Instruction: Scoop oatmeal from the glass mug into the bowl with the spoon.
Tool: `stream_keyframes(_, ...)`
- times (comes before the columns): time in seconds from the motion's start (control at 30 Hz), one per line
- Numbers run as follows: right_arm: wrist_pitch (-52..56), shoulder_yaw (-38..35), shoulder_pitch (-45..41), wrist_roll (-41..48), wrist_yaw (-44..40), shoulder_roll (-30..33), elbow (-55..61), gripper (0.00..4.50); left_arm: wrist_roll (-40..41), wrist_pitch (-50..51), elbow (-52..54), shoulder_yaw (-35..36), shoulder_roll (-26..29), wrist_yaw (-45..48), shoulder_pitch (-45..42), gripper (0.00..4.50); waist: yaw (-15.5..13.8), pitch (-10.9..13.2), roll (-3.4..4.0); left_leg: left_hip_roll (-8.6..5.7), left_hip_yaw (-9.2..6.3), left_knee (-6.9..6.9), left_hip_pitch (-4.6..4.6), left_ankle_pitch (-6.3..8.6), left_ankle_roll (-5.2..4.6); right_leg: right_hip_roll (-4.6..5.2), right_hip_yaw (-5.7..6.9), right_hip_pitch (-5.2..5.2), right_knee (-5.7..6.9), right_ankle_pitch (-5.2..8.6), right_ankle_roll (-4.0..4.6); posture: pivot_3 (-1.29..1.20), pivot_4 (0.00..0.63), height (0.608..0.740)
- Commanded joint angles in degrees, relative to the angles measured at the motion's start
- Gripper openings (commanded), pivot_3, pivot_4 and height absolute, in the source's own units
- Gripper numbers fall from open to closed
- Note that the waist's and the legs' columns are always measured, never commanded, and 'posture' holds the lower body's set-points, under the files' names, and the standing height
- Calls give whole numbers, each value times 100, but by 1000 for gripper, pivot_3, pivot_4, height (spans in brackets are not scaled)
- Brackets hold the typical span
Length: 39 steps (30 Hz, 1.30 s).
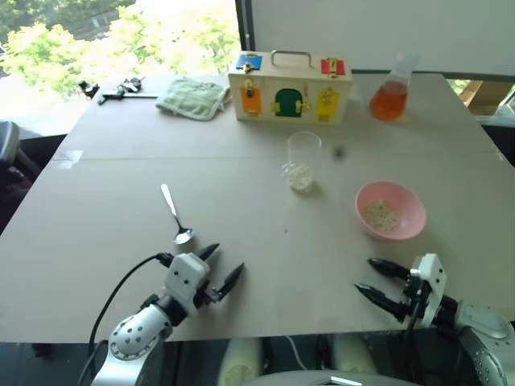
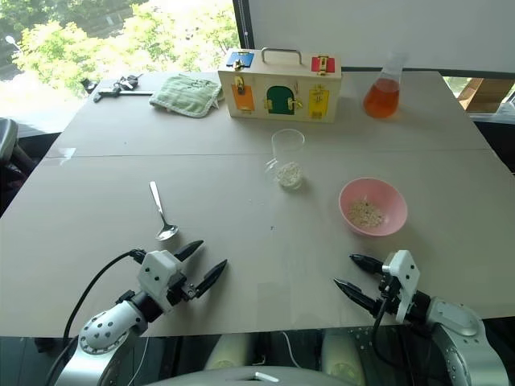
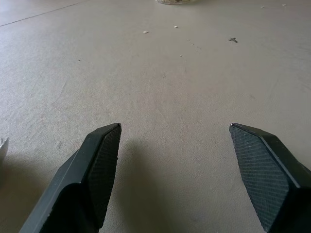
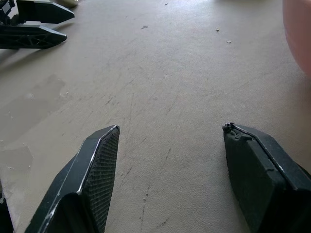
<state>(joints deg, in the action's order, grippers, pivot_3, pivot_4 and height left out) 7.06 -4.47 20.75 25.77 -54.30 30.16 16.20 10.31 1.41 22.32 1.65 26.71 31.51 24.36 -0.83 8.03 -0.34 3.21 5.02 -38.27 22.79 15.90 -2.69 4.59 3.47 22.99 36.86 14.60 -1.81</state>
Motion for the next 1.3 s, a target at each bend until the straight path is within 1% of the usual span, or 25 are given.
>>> stream_keyframes(0.03,35,126,84,-48,139,-82,164,3419,-34,84,-92,-126,11,93,171,3733,0,0,0,0,0,0,0,0,0,0,0,0,0,0,0,0,150,740)
stream_keyframes(0.37,15,243,-11,-124,322,-124,181,3419,116,163,-37,-56,3,58,285,3733,4,-3,1,1,2,-1,-1,0,0,-3,-2,0,0,0,0,0,150,740)
stream_keyframes(1.13,215,394,-487,-46,151,-32,-3,3419,113,300,256,-7,-110,-175,381,3733,4,-3,2,-1,4,-3,-1,0,-1,-9,-3,-1,1,-1,-1,0,150,740)
stream_keyframes(1.3,332,432,-568,39,137,13,197,3419,200,355,485,106,-169,-287,379,3733,4,-3,1,-1,4,-4,-1,0,-1,-9,-4,-1,1,-1,-2,0,150,740)
